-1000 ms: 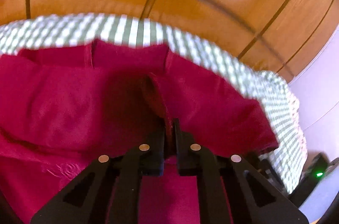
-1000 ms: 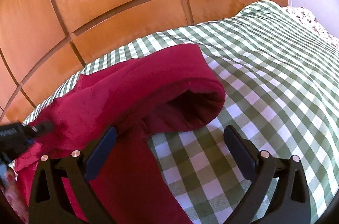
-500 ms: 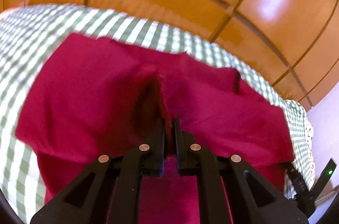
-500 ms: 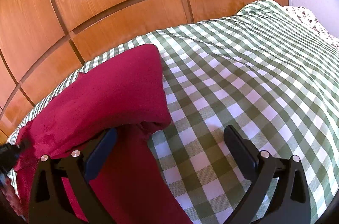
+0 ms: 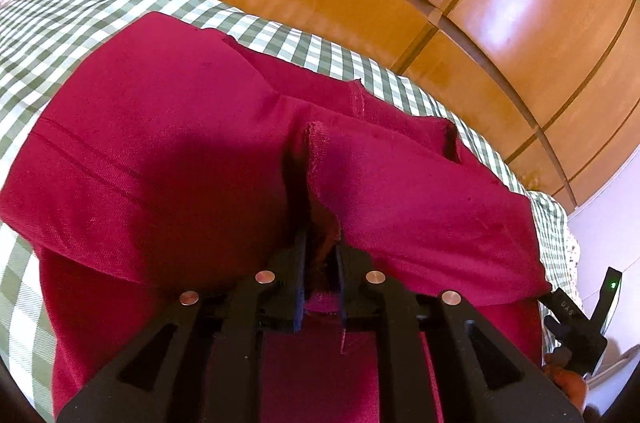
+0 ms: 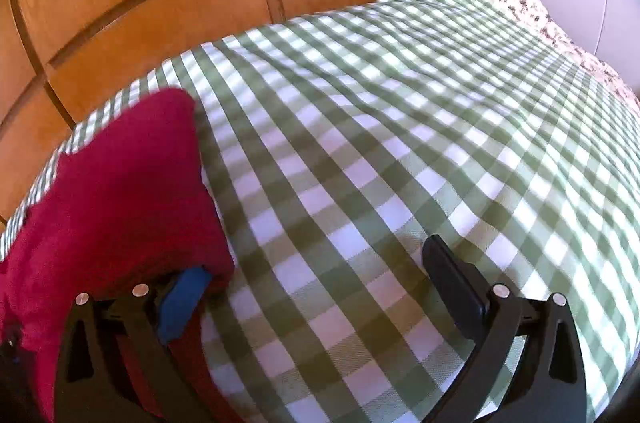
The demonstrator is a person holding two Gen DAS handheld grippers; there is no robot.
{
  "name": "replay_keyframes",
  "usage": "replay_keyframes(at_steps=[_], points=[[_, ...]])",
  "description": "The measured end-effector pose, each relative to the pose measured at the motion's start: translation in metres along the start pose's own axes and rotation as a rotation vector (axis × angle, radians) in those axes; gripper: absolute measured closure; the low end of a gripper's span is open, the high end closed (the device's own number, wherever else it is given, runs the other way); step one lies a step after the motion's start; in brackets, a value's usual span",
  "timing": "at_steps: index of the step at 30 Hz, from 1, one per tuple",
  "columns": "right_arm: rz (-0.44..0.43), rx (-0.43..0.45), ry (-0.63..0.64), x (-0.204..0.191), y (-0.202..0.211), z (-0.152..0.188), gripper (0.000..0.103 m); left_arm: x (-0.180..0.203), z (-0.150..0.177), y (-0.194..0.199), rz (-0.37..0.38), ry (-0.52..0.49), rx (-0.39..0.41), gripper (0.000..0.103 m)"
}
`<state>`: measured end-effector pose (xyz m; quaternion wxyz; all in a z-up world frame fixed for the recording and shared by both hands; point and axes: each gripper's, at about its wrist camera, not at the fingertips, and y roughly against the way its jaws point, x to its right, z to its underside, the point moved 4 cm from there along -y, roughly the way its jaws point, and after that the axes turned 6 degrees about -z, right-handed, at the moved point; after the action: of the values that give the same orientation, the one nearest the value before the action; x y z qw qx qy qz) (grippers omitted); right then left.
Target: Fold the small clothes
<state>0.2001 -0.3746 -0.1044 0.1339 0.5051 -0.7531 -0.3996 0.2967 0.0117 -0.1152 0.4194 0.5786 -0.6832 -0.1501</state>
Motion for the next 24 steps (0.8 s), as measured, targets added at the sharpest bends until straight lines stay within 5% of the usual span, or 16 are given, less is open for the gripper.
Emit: replay_keyframes(at_steps=[4,8,13,15,20,24], points=[[0.068,0.026,0.045,-0.008,0.002,0.002,0.002,-0.002,0.0,0.002,0.011,0.009,0.005,0.092],[0.001,0.02,0.01,0.001,0.002,0.0,0.002,0.005,0.005,0.011,-0.034,-0.036,0.028,0.077],[-0.064,0.022,0.002,-0.001,0.014,0.005,0.002,0.028,0.022,0.033,-0.092,-0.18,0.075,0.019],[-0.111,0.001,0.015,-0.002,0.022,0.008,0.002,0.031,0.032,0.044,-0.172,-0.218,0.093,0.007],[-0.254,-0.04,0.097,0.0,0.048,0.026,0.002,0.003,0.049,0.062,-0.178,-0.125,0.044,0.007],[-0.448,-0.051,0.146,0.009,0.082,0.043,0.003,-0.021,0.065,0.092,-0.095,-0.044,0.066,0.007]])
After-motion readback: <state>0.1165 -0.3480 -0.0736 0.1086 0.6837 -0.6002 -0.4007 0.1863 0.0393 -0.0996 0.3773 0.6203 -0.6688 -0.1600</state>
